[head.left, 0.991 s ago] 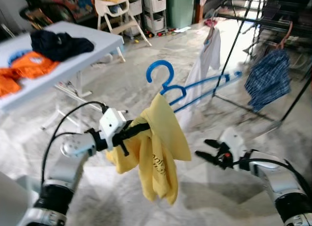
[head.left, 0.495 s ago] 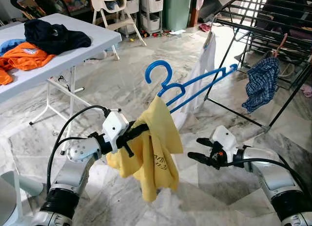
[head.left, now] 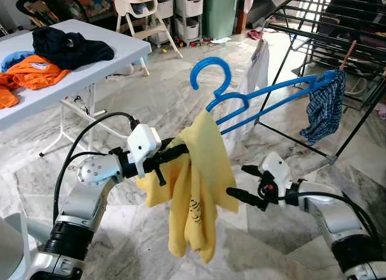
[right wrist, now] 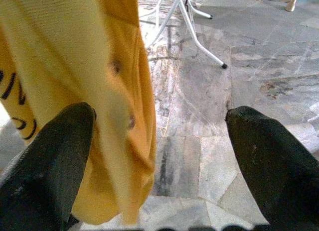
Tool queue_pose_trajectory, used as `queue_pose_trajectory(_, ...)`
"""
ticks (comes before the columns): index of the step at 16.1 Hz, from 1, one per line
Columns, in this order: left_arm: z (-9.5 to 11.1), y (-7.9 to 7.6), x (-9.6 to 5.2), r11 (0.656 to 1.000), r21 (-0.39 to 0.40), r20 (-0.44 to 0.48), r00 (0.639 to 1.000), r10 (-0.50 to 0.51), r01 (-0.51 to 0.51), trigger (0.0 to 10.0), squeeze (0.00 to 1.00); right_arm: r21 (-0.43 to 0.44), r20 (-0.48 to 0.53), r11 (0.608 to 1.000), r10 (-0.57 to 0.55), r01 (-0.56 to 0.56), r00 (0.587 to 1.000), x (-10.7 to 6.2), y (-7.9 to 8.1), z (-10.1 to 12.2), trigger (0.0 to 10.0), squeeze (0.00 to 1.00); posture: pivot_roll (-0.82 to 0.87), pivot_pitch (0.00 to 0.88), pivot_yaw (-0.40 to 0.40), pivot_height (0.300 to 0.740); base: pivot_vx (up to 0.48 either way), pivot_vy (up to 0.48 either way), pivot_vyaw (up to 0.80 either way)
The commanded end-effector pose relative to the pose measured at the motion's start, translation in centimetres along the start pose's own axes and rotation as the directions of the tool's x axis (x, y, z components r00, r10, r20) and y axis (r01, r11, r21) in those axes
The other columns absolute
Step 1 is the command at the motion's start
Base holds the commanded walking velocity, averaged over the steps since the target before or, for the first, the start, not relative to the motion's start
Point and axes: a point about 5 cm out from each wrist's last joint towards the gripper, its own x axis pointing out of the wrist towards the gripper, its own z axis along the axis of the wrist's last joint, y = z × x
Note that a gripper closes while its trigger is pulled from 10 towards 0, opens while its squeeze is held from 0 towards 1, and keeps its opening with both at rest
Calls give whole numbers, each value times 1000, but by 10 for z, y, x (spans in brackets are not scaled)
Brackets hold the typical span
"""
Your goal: Hang hanger
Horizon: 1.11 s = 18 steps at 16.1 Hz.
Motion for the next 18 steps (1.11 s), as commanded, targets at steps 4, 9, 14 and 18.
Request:
queue_pose_trajectory(4,19,2,3,999,31,53,998,-25,23,0,0,33,45,999,28,-30,999,13,5,5,7333,0,-147,0,66,740,0,0,0)
queue_pose_trajectory(9,22,2,6,1000,26,66,998,-20,18,0,0,100,48,986,131,-135,990,22,23,-3,0,0,-152,0,61,740,0,0,0)
queue_pose_trajectory(14,25,5,6,1000,27,72,997,-13,11,0,0,147,-14,981,133,-130,991,15,25,-23,0,0,-155,0,68,740,0,0,0)
queue_pose_trajectory(18,25,5,6,1000,24,72,997,-11,10,0,0,137,-49,990,36,-29,998,9,15,-31,0,0,-155,0,67,740,0,0,0)
